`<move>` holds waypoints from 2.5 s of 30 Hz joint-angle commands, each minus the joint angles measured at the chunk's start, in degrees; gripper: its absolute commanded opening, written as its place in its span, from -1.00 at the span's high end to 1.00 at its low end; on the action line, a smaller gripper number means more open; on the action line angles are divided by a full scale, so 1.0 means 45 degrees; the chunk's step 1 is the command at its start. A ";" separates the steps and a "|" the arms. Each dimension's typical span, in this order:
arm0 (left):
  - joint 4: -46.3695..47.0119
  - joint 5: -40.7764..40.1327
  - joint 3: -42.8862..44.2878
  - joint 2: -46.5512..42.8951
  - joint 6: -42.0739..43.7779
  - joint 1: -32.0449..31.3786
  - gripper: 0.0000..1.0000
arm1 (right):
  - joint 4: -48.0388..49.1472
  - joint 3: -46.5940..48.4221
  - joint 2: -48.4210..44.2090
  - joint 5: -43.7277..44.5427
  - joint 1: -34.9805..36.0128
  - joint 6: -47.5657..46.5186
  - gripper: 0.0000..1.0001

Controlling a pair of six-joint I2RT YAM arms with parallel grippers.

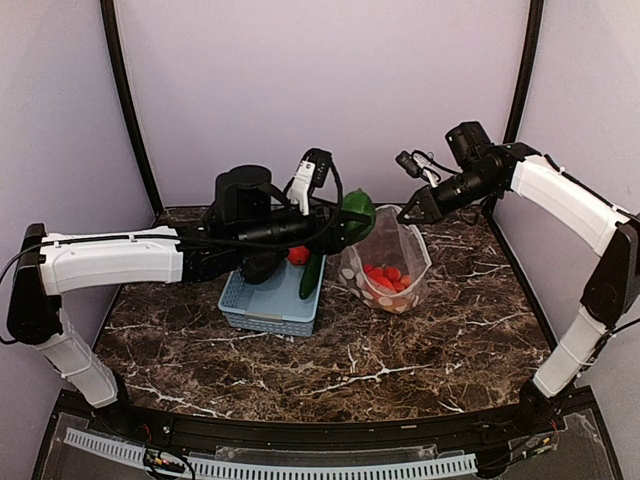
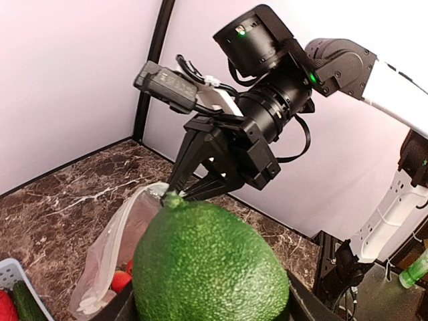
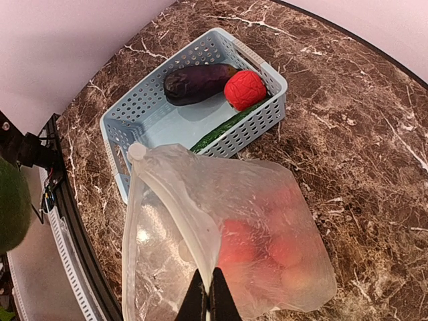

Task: Place the food in the zip-top bag and seal the zipper
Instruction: Pick up the fake fruit from the bin, then place the fake fruit in the zipper food storage bag, then pick up the fake vegetable from the bin.

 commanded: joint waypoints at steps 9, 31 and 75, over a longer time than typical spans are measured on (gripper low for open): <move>-0.0776 0.1123 0.1394 0.2365 0.1336 -0.0671 0.04 | 0.0069 0.0024 -0.0068 -0.0588 0.0094 0.0282 1.00; -0.4038 -0.0388 0.5555 0.5415 -0.2844 -0.0655 -0.95 | 0.0173 0.0024 -0.0149 -0.0728 0.0103 0.0360 1.00; -1.2929 -0.6182 0.2836 0.1606 0.1998 0.2810 -0.79 | 0.0290 -0.0551 -0.0527 0.0172 0.0010 -0.0275 1.00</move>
